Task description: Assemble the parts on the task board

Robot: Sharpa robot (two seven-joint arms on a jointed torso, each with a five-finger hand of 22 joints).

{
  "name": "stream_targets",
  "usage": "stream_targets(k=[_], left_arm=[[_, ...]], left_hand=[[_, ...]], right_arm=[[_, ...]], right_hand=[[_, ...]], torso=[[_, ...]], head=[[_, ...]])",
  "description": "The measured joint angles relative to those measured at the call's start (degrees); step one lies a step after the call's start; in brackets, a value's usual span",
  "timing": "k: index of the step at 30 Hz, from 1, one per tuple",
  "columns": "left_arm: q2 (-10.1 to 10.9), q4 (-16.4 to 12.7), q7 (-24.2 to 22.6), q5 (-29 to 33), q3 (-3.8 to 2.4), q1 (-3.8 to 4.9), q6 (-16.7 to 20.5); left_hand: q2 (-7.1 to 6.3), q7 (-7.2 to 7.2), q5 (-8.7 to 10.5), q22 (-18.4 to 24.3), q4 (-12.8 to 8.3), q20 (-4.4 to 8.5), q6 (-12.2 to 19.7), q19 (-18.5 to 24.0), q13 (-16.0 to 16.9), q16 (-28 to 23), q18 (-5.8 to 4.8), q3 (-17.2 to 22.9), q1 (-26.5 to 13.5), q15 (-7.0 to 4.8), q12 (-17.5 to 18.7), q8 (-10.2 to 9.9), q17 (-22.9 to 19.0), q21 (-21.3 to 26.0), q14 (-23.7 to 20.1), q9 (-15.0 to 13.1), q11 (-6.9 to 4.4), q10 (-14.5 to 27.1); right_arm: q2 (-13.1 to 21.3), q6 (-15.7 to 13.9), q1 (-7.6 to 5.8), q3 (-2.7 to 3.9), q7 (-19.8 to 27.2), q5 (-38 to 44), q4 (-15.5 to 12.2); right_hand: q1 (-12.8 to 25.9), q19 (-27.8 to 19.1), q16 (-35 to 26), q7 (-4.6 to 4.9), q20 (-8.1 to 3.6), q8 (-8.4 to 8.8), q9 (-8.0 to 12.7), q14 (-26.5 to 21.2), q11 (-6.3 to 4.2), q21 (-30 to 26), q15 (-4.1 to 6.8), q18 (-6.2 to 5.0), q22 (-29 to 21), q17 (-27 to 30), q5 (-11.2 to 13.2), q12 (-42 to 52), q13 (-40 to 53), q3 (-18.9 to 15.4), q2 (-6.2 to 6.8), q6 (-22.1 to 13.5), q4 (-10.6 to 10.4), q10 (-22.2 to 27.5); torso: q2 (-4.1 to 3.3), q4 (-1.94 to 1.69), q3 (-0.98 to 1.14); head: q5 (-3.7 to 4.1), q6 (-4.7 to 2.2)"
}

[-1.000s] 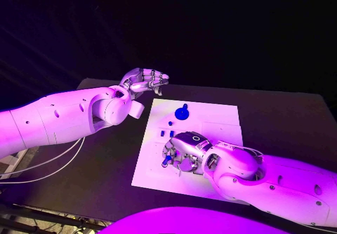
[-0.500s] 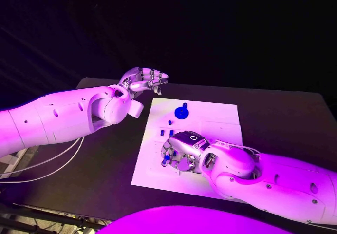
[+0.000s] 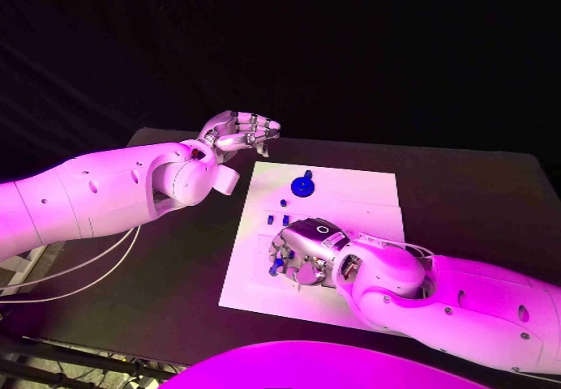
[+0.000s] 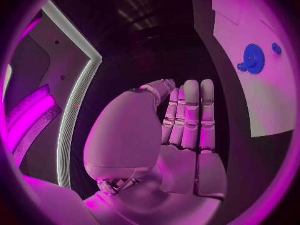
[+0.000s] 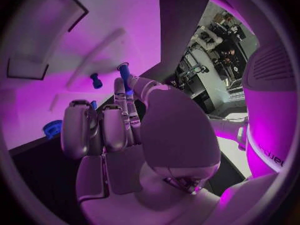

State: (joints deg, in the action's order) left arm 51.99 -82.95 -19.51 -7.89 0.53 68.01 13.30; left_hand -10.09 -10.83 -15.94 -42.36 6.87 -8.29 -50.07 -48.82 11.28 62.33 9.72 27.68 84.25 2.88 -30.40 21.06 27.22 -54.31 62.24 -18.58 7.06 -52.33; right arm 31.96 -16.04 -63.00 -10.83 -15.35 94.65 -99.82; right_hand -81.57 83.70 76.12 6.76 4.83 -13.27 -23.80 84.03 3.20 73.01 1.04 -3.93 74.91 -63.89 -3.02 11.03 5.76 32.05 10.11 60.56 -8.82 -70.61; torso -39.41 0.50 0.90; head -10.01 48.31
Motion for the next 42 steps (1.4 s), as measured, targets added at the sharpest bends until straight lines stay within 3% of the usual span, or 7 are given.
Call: stream_targets(k=[20,32,37,42], left_arm=[[0.13,-0.05,0.19,-0.10,0.05,0.00,-0.14],[0.14,-0.05,0.32,-0.19,0.06,0.00,-0.27],[0.14,-0.05,0.35,-0.22,0.06,0.00,-0.29],[0.17,-0.05,0.39,-0.25,0.07,0.00,-0.30]], left_hand=[[0.19,-0.21,0.00,0.00,0.00,0.00,0.21,0.00,-0.05,0.00,0.00,0.00,-0.19,0.00,-0.22,0.20,0.00,0.00,-0.41,-0.05,0.01,0.42],[0.23,-0.01,0.00,0.00,0.00,0.00,0.41,0.00,-0.05,0.00,0.01,0.00,-0.23,0.00,-0.21,0.19,0.05,0.00,-0.41,-0.05,0.01,0.42],[0.23,-0.01,0.00,0.00,0.00,0.00,0.41,0.00,-0.10,0.00,0.00,0.00,-0.23,0.00,-0.21,0.19,0.04,0.00,-0.41,-0.04,0.01,0.42],[0.23,-0.01,0.00,0.00,0.00,-0.13,0.41,0.13,-0.09,0.00,0.00,0.00,-0.23,0.00,-0.22,0.19,0.04,0.00,-0.41,-0.04,0.01,0.42]], right_arm=[[-0.02,-0.40,0.20,-0.01,-0.58,0.21,-0.25],[-1.17,1.61,0.20,-0.12,-1.92,1.04,0.44],[-1.42,2.12,0.15,-0.12,-2.41,1.53,0.45],[-1.45,1.96,0.19,-0.19,-2.48,1.68,0.45]], right_hand=[[0.40,0.00,0.00,0.02,0.00,0.18,-0.06,0.00,-0.05,0.00,0.00,0.00,0.04,0.06,-0.31,0.00,0.05,0.38,-0.08,-0.23,0.38,-0.25],[0.95,0.00,0.00,0.22,0.00,-0.06,-0.51,0.00,-0.02,0.00,0.00,0.00,0.03,0.14,-0.29,-0.27,0.22,0.38,0.49,-0.17,0.38,-0.43],[1.80,0.00,0.00,0.30,0.00,-0.06,-1.70,0.00,-0.02,-0.47,0.00,-0.01,0.02,0.44,-0.29,-0.69,0.27,0.41,0.82,-0.26,0.41,-0.44],[3.87,0.22,0.00,1.51,0.22,1.03,-1.63,0.01,1.01,-0.67,-0.27,-0.02,0.02,0.71,-1.20,-2.33,0.23,0.95,2.08,-1.94,0.94,1.09]], torso=[[0.01,0.00,0.00],[0.01,-0.02,-0.02],[0.00,-0.04,-0.02],[-0.01,-0.03,-0.02]], head=[[-0.07,-0.19],[0.08,-0.25],[0.13,-0.21],[0.17,-0.20]])
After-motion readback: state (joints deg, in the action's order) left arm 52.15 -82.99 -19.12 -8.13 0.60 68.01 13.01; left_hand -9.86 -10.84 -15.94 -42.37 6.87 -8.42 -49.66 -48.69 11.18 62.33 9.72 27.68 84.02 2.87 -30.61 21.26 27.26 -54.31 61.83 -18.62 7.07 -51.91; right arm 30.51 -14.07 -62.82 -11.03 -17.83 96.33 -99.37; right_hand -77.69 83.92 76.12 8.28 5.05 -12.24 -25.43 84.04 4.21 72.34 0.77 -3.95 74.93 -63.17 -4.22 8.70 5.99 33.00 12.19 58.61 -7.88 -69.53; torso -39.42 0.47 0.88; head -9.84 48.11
